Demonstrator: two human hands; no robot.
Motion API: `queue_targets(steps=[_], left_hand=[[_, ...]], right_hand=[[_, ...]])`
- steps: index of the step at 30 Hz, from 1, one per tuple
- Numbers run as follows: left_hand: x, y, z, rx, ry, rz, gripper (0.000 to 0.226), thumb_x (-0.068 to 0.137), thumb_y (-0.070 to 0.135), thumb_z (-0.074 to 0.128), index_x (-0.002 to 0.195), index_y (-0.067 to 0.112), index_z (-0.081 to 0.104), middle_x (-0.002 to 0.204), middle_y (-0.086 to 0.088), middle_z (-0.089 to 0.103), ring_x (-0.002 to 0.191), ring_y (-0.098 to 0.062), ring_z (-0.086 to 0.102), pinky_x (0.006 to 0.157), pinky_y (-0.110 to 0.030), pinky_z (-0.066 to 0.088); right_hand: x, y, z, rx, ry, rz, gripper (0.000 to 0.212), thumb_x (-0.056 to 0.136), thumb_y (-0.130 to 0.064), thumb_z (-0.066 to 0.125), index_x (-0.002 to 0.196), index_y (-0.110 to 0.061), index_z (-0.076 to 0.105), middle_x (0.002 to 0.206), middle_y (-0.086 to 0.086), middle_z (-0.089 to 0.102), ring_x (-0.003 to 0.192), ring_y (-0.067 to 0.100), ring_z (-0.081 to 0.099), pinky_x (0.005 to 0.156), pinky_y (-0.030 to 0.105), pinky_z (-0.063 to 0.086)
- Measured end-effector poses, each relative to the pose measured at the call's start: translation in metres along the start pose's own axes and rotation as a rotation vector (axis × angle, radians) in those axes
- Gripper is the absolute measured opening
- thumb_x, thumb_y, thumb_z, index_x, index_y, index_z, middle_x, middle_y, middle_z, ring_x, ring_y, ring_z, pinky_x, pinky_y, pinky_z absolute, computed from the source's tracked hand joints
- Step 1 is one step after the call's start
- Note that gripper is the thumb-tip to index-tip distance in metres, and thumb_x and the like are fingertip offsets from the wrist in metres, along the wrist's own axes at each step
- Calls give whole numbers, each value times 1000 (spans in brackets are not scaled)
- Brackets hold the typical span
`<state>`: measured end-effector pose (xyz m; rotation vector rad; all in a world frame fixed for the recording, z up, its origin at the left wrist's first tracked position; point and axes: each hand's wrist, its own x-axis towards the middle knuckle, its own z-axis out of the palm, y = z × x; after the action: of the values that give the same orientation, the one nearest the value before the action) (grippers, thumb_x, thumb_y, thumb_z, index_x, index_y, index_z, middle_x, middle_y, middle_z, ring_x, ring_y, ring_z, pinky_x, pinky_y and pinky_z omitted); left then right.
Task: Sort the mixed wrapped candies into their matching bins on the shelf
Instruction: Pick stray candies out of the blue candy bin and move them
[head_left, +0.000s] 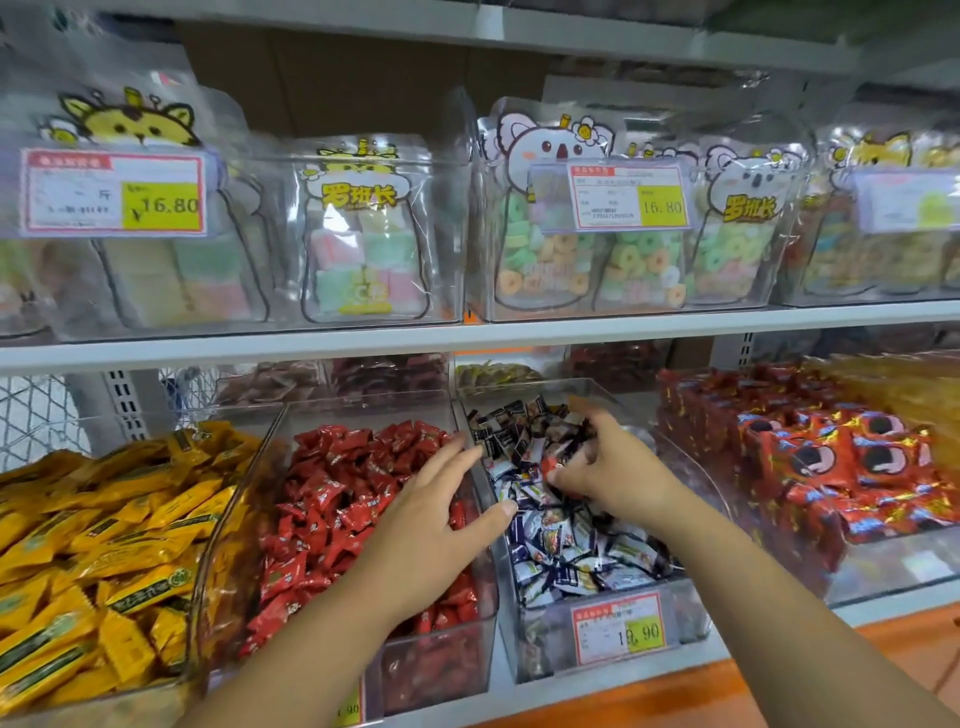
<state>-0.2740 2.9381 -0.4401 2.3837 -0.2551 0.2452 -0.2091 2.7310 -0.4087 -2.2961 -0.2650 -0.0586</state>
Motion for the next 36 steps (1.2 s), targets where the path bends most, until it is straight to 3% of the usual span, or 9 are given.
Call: queue_targets(steps=[3, 6, 9, 12, 14, 19, 25, 31, 36], left_hand=[[-2, 1, -1, 29, -5, 7, 71, 82, 73, 43, 146, 49, 21, 154, 30, 6, 143, 1, 12, 118, -35, 18], [-2, 0, -1, 31, 2, 10, 71, 82, 73, 44, 146, 49, 23, 155, 30, 7, 142, 1, 14, 117, -34, 18], [-1, 1, -1, 7, 38, 1, 71, 80, 73, 48, 144, 49, 28, 155, 29, 11, 142, 0, 17, 117, -35, 21], [-2, 1, -1, -8, 47, -10, 71, 79, 73, 50, 143, 50, 29, 153, 32, 11, 142, 1, 16, 118, -35, 19], [-3, 0, -2, -7, 42, -5, 71, 79, 75, 48, 143, 52, 28, 153, 33, 10, 142, 1, 16, 119, -36, 18], [-3, 1, -4, -1, 29, 0, 73, 78, 77, 46, 144, 53, 25, 153, 34, 9, 142, 0, 16, 118, -38, 19], [-1, 0, -2, -6, 38, 18, 72, 79, 74, 48, 144, 51, 27, 153, 34, 10, 140, 3, 18, 115, -31, 20], [1, -2, 2, -64, 61, 24, 69, 80, 68, 55, 142, 47, 33, 151, 35, 15, 137, 6, 23, 108, -22, 22], [0, -1, 0, -81, 52, 27, 68, 81, 66, 56, 142, 47, 34, 150, 35, 15, 132, 12, 21, 105, -18, 20]], right_hand=[[-1, -6, -7, -264, 1, 31, 47, 86, -30, 70, 127, -21, 49, 85, 7, 68, 66, 24, 66, 64, 36, 54], [2, -20, -1, -115, 114, -41, 16, 88, -26, 66, 103, -19, 63, 77, 3, 70, 60, 19, 62, 59, 30, 51], [13, -40, 18, 244, 221, -192, 21, 94, -21, 60, 114, -21, 66, 76, -7, 69, 61, 2, 62, 61, 22, 50], [16, -60, 32, 553, -52, -247, 36, 101, -16, 45, 134, -29, 52, 114, -9, 68, 100, 0, 65, 89, 18, 51], [17, -57, 30, 437, -85, -246, 40, 103, -14, 40, 138, -31, 48, 129, -8, 61, 116, 4, 58, 97, 18, 44], [12, -18, -11, -508, -166, -35, 47, 92, -43, 58, 138, -34, 47, 146, -1, 44, 126, 18, 49, 100, 28, 41], [-3, -9, 0, -820, -414, 159, 101, 67, -66, 72, 147, -52, 12, 156, 7, 1, 143, 41, 4, 111, 53, 30], [6, 2, 33, -783, -204, 69, 83, 74, -36, 74, 142, -40, 27, 148, 12, 14, 137, 39, 15, 100, 53, 41], [14, 11, 33, -544, -88, -41, 56, 76, -21, 72, 126, -32, 51, 130, 10, 39, 116, 36, 47, 86, 36, 47]])
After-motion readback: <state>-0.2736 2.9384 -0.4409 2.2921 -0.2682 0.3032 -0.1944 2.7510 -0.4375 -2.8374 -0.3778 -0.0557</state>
